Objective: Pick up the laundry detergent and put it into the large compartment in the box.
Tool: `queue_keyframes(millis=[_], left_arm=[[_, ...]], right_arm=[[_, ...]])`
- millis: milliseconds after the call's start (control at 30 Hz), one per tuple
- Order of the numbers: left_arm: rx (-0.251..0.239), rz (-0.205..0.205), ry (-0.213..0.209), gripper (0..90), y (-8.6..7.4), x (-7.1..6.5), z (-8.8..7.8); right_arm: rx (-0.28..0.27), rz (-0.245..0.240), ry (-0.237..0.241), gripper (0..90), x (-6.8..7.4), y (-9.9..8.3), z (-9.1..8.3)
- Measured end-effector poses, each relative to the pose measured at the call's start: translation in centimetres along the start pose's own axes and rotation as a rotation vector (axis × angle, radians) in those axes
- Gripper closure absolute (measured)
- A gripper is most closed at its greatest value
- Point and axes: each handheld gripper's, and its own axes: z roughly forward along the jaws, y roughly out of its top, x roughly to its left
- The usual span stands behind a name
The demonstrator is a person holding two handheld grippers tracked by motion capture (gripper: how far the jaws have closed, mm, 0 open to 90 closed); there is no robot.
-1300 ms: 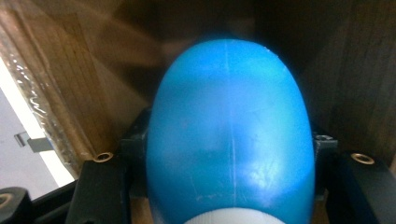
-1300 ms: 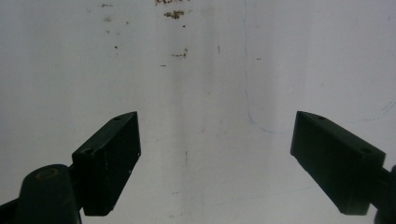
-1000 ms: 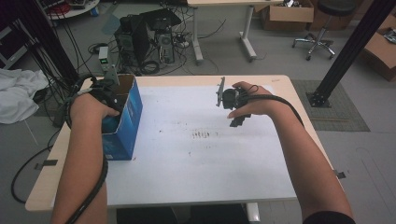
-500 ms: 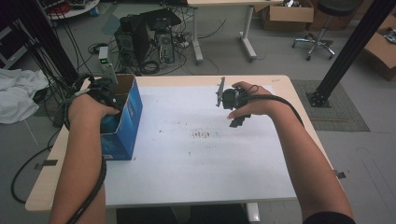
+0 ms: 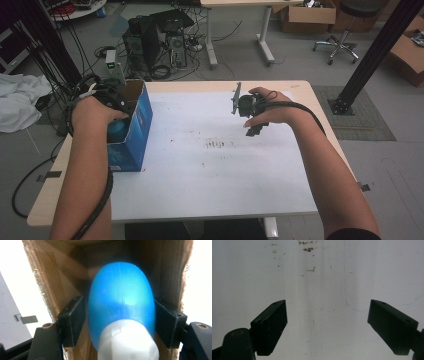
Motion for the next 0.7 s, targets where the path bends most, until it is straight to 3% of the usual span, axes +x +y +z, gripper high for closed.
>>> queue_keyframes(millis=[367,700], left_arm=[[-0.020,-0.005,0.022,23.1,-0.2,0.0,-1.8],[-0.044,0.022,0.049,19.1,-0.6,-0.1,-3.6]], right_arm=[[-0.005,-0.002,0.000,16.4,0.0,0.1,0.0],[-0.002,0.003,0.004,16.4,0.1,0.1,-0.1]])
